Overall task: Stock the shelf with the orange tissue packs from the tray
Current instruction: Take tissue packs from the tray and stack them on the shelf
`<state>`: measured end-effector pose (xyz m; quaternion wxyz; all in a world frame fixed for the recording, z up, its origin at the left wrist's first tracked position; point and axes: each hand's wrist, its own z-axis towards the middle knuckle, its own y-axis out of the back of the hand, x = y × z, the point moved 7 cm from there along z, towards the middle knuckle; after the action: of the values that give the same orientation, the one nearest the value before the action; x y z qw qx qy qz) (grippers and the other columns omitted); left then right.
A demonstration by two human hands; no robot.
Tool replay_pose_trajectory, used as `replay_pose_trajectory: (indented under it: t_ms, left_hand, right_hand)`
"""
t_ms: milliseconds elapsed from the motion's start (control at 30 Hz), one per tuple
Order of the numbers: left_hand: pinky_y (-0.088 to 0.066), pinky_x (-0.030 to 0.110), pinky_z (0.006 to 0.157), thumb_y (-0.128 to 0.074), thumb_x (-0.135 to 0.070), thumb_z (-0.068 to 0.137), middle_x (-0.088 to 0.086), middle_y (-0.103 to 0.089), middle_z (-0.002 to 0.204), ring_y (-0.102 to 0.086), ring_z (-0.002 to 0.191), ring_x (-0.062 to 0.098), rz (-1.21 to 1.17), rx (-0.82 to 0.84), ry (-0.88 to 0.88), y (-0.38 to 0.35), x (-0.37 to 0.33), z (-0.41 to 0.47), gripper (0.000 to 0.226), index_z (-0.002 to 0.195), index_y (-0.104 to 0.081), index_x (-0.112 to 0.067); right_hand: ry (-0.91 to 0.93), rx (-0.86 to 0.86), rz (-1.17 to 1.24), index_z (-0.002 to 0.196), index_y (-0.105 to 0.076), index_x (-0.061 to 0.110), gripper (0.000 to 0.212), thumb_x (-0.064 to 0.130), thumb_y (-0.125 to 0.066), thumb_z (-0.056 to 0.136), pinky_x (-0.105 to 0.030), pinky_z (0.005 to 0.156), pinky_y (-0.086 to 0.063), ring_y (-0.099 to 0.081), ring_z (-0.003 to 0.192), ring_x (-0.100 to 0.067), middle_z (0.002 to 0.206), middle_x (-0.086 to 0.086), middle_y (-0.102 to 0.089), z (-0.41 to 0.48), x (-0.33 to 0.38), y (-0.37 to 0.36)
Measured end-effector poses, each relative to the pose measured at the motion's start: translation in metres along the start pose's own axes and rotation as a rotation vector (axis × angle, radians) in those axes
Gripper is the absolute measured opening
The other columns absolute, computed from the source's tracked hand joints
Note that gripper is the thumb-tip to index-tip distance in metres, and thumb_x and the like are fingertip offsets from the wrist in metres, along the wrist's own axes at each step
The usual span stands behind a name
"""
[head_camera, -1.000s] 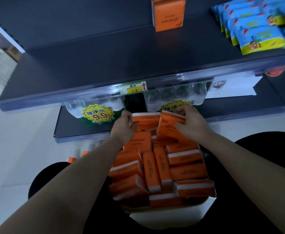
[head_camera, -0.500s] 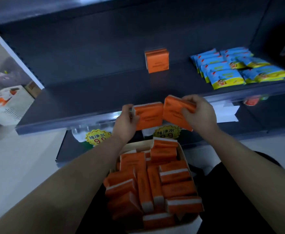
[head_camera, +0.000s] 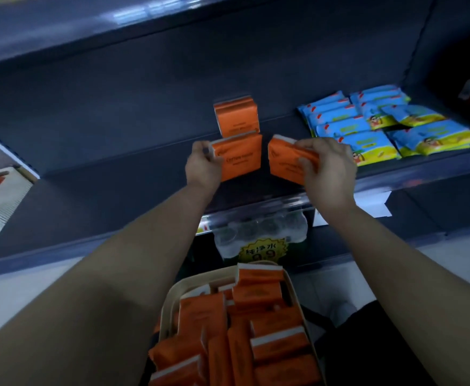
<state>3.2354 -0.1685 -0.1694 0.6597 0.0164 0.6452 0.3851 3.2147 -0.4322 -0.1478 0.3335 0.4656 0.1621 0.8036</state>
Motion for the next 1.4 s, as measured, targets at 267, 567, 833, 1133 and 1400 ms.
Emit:
replay_pose_trajectory:
  t_ms: [267,567,833,1133,1400]
  left_hand:
    - [-0.056,0.039,0.083,-0.057,-0.005,0.085,-0.001,-0.06,0.09,-0.062,0.087,0.02,-0.08,0.038,0.039,-0.042,-0.002,0.073,0.02,0.093,-0.051,-0.023]
    - [-0.059,0.039,0.078,-0.059,-0.016,0.084,-0.006,-0.064,0.091,-0.065,0.088,0.015,-0.123,-0.032,0.084,-0.061,0.01,0.108,0.021,0.084,-0.049,-0.035]
    - [-0.049,0.021,0.072,-0.061,-0.015,0.087,-0.007,-0.061,0.095,-0.059,0.087,0.008,-0.167,-0.068,0.099,-0.061,0.016,0.112,0.025,0.109,-0.051,-0.022]
    - [-0.045,0.008,0.072,-0.053,-0.001,0.092,0.0,-0.054,0.108,-0.053,0.082,0.003,-0.04,-0.058,0.073,-0.027,0.032,0.102,0.029,0.12,-0.05,-0.009]
    - [-0.049,0.024,0.087,-0.051,0.001,0.092,0.006,-0.055,0.12,-0.056,0.098,0.012,-0.031,-0.02,0.084,-0.024,0.03,0.1,0.034,0.125,-0.049,-0.007]
  right_hand:
    - [0.134,0.082,0.065,0.113,-0.065,0.023,0.029,0.011,-0.061,0.087,-0.033,0.087,-0.039,-0.048,0.106,-0.027,0.114,-0.002,-0.061,0.043,-0.016,-0.047]
    - [0.112,0.146,0.114,0.115,-0.067,0.02,0.03,0.009,-0.065,0.087,-0.022,0.098,-0.031,-0.045,0.115,-0.025,0.119,-0.008,-0.048,0.047,-0.034,-0.073]
    - [0.007,0.254,0.202,0.124,-0.056,0.02,0.049,-0.001,-0.067,0.081,0.001,0.089,-0.028,-0.04,0.106,-0.004,0.118,0.001,-0.036,0.052,-0.035,-0.079]
    - [-0.042,0.361,0.123,0.129,-0.053,0.019,0.049,0.002,-0.063,0.084,-0.019,0.095,-0.033,-0.05,0.115,-0.021,0.128,-0.007,-0.042,0.095,-0.01,-0.132]
    - [-0.068,0.287,0.125,0.133,-0.046,0.02,0.053,-0.002,-0.054,0.085,-0.013,0.087,-0.028,-0.048,0.116,-0.024,0.135,-0.01,-0.034,0.116,-0.005,-0.148]
